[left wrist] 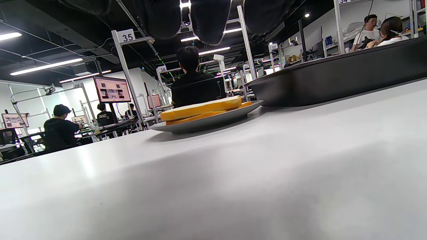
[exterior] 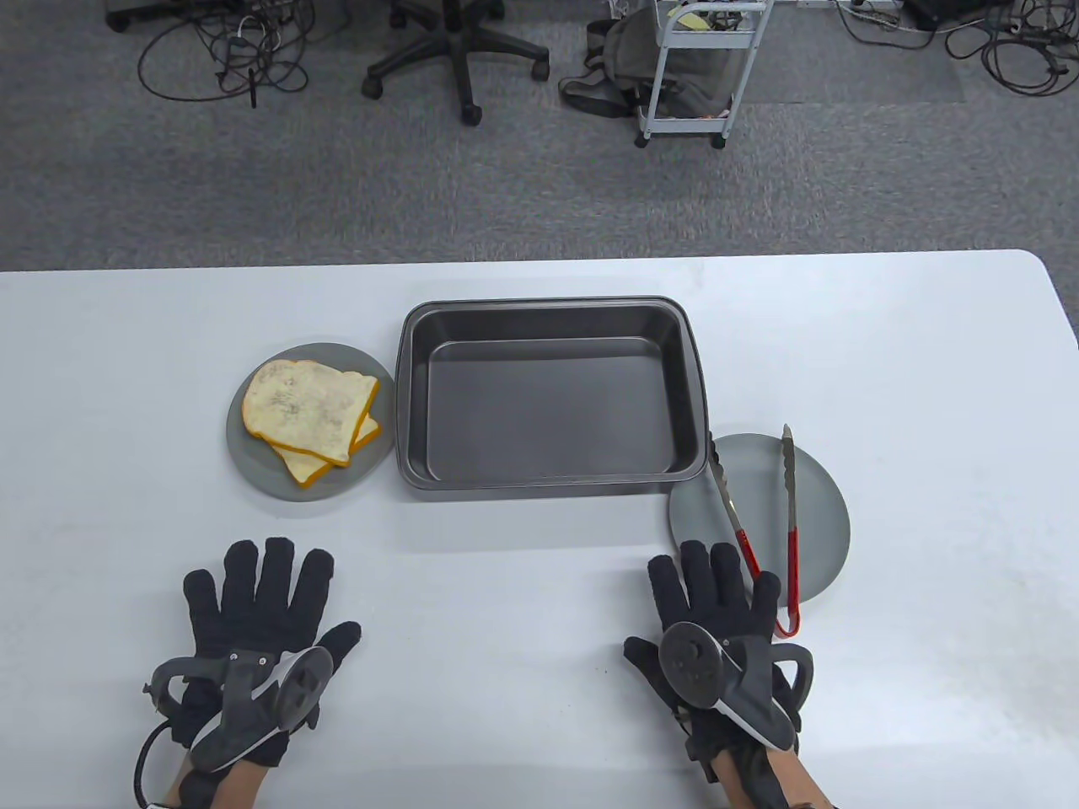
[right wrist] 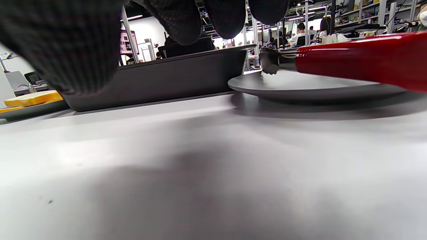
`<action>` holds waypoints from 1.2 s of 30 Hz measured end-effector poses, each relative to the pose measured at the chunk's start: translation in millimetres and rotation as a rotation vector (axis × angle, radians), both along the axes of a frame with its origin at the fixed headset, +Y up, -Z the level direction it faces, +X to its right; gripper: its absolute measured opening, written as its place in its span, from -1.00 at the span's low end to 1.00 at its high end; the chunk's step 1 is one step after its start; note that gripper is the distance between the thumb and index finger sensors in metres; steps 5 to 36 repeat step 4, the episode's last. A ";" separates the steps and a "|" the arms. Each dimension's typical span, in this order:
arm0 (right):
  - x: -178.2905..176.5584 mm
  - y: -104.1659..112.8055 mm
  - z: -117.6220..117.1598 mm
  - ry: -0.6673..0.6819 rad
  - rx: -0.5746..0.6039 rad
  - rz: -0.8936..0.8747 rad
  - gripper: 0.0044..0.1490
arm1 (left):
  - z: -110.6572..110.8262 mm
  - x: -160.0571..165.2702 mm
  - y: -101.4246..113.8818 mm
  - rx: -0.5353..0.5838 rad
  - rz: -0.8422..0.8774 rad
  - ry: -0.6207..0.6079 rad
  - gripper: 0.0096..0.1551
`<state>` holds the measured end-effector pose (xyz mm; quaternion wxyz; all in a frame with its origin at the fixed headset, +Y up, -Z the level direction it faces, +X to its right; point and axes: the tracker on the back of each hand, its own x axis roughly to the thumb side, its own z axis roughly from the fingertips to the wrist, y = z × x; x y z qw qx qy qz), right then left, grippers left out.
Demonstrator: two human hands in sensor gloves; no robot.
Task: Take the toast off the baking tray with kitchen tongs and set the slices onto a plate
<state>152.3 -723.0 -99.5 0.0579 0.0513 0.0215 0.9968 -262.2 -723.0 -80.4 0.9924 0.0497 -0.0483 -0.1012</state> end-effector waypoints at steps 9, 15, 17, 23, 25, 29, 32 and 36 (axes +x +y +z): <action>0.2 0.3 -0.1 -0.002 -0.006 0.000 0.18 | -0.4 0.7 0.1 -0.003 0.001 -0.003 0.00; 0.2 0.3 -0.1 -0.002 -0.006 0.000 0.18 | -0.4 0.7 0.1 -0.003 0.001 -0.003 0.00; 0.2 0.3 -0.1 -0.002 -0.006 0.000 0.18 | -0.4 0.7 0.1 -0.003 0.001 -0.003 0.00; 0.2 0.3 -0.1 -0.002 -0.006 0.000 0.18 | -0.4 0.7 0.1 -0.003 0.001 -0.003 0.00; 0.2 0.3 -0.1 -0.002 -0.006 0.000 0.18 | -0.4 0.7 0.1 -0.003 0.001 -0.003 0.00; 0.2 0.3 -0.1 -0.002 -0.006 0.000 0.18 | -0.4 0.7 0.1 -0.003 0.001 -0.003 0.00; 0.2 0.3 -0.1 -0.002 -0.006 0.000 0.18 | -0.4 0.7 0.1 -0.003 0.001 -0.003 0.00; 0.2 0.3 -0.1 -0.002 -0.006 0.000 0.18 | -0.4 0.7 0.1 -0.003 0.001 -0.003 0.00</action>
